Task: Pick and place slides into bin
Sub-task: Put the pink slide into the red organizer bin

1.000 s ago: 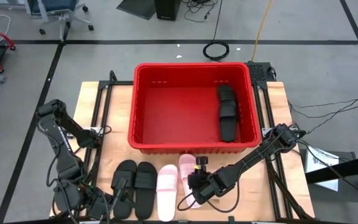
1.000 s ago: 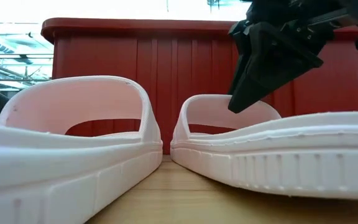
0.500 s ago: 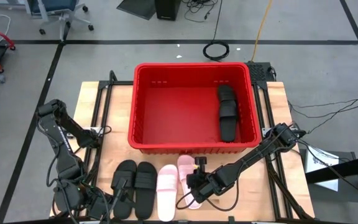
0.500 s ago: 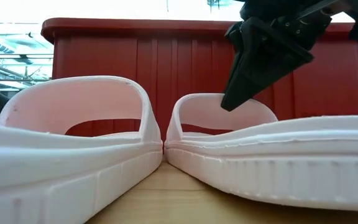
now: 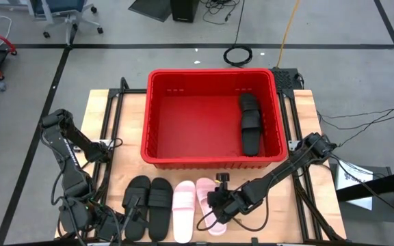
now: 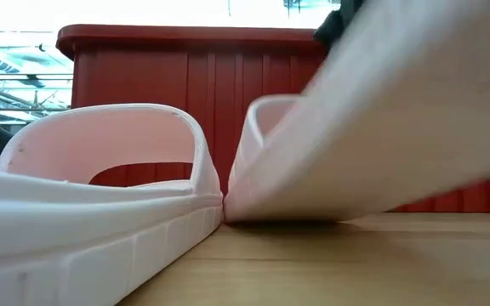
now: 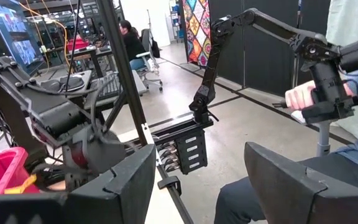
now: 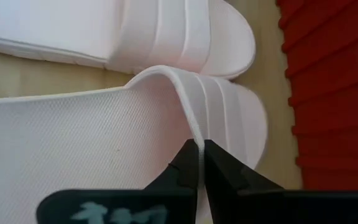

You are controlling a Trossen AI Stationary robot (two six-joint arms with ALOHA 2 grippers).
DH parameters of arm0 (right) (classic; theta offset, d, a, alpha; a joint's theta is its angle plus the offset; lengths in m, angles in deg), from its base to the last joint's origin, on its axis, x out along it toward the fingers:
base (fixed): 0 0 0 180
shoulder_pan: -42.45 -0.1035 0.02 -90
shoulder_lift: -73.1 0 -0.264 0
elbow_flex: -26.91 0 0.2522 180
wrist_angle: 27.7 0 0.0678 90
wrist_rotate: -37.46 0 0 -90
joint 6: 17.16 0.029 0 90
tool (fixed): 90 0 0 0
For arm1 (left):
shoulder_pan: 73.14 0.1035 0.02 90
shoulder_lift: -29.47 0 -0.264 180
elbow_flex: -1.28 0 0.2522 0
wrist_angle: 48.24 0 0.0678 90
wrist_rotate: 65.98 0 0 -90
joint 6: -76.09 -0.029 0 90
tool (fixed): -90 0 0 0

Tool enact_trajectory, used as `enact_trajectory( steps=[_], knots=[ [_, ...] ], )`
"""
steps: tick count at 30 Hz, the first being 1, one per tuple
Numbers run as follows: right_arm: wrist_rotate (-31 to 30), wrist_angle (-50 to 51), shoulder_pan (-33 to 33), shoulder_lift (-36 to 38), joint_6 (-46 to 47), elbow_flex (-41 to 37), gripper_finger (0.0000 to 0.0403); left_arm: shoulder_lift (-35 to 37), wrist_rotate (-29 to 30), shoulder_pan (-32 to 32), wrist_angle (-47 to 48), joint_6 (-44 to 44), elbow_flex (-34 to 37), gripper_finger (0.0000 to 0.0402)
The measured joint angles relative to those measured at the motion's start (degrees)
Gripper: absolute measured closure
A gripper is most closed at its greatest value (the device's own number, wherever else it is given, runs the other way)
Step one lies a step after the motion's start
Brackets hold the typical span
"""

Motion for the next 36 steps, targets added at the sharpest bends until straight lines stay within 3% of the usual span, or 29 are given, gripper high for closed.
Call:
enact_trajectory(
  steps=[17,36],
  knots=[
    [-0.34,-4.34,-4.31,4.36,-0.23,0.00,0.0402,0.00,0.00,0.00,0.05,0.20,0.00,0.0153],
    [2.62,-21.71,-7.03,5.56,-13.65,0.00,0.0402,0.00,0.00,0.00,0.03,-0.25,-0.02,0.0153]
  ],
)
